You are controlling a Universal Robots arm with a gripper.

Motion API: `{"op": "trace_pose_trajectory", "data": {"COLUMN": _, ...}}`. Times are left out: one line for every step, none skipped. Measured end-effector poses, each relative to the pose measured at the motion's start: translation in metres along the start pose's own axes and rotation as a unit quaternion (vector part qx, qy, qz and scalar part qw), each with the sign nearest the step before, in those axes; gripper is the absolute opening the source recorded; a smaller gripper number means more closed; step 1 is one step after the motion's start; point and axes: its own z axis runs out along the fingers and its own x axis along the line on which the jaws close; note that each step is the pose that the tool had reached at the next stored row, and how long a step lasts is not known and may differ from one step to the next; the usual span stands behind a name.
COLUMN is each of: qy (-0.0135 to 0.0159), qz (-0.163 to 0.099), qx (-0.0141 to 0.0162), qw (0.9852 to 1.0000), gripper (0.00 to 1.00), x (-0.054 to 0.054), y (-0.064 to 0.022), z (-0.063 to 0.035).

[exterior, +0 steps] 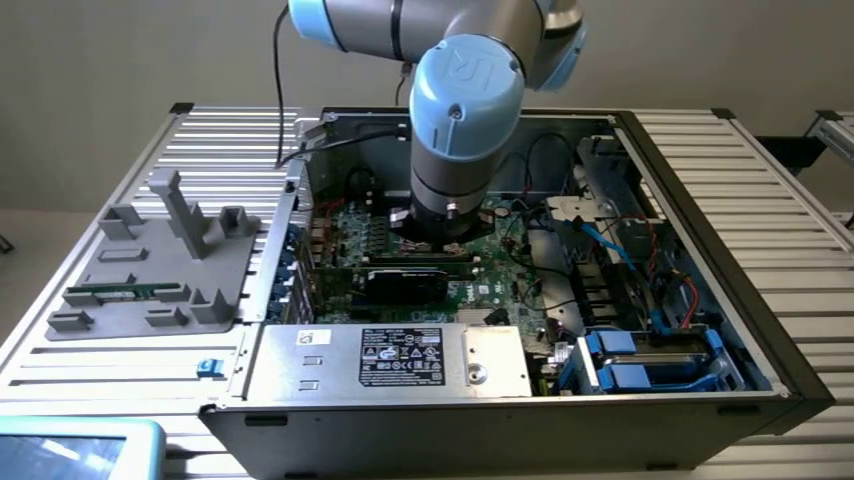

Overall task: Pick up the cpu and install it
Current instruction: 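Install the second cpu locking lever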

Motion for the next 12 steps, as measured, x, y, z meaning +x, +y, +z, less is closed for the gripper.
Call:
{"op": "trace_pose_trajectory", "data": {"qy": 0.0, "qz": 0.0, "qx": -0.0011, "qw": 1.0, "gripper": 0.09, "x": 0.0, "y": -0.0003, "z": 0.0006}}
{"op": "trace_pose_trajectory", "data": {"qy": -0.0002, "qz": 0.0, "qx": -0.0014, "qw": 1.0, "gripper": 0.09, "x": 0.0, "y": -0.0005, "z": 0.0011}}
{"op": "trace_pose_trajectory", "data": {"qy": -0.0002, "qz": 0.001, "qx": -0.0014, "qw": 1.0, "gripper": 0.09, "x": 0.0, "y": -0.0006, "z": 0.0013}}
{"op": "trace_pose_trajectory", "data": {"qy": -0.0002, "qz": 0.001, "qx": -0.0013, "qw": 1.0, "gripper": 0.09, "x": 0.0, "y": -0.0006, "z": 0.0014}}
{"op": "trace_pose_trajectory", "data": {"qy": -0.0002, "qz": 0.001, "qx": -0.0014, "qw": 1.0, "gripper": 0.09, "x": 0.0, "y": -0.0007, "z": 0.0015}}
{"op": "trace_pose_trajectory", "data": {"qy": -0.0001, "qz": 0.001, "qx": -0.0015, "qw": 1.0, "gripper": 0.09, "x": 0.0, "y": -0.001, "z": 0.0016}}
{"op": "trace_pose_trajectory", "data": {"qy": -0.0001, "qz": 0.001, "qx": -0.0016, "qw": 1.0, "gripper": 0.09, "x": -0.0001, "y": -0.0014, "z": 0.0016}}
{"op": "trace_pose_trajectory", "data": {"qy": -0.0002, "qz": 0.001, "qx": -0.0017, "qw": 1.0, "gripper": 0.09, "x": -0.0001, "y": -0.0022, "z": 0.0014}}
{"op": "trace_pose_trajectory", "data": {"qy": -0.0002, "qz": 0.001, "qx": -0.0016, "qw": 1.0, "gripper": 0.09, "x": 0.0001, "y": -0.0029, "z": 0.0012}}
{"op": "trace_pose_trajectory", "data": {"qy": -0.0002, "qz": 0.001, "qx": -0.0015, "qw": 1.0, "gripper": 0.09, "x": 0.0003, "y": -0.0033, "z": 0.0009}}
{"op": "trace_pose_trajectory", "data": {"qy": -0.0003, "qz": 0.002, "qx": -0.0021, "qw": 1.0, "gripper": 0.09, "x": 0.0005, "y": -0.0036, "z": 0.0008}}
{"op": "trace_pose_trajectory", "data": {"qy": -0.0003, "qz": 0.002, "qx": -0.0042, "qw": 1.0, "gripper": 0.09, "x": 0.0007, "y": -0.0037, "z": 0.0007}}
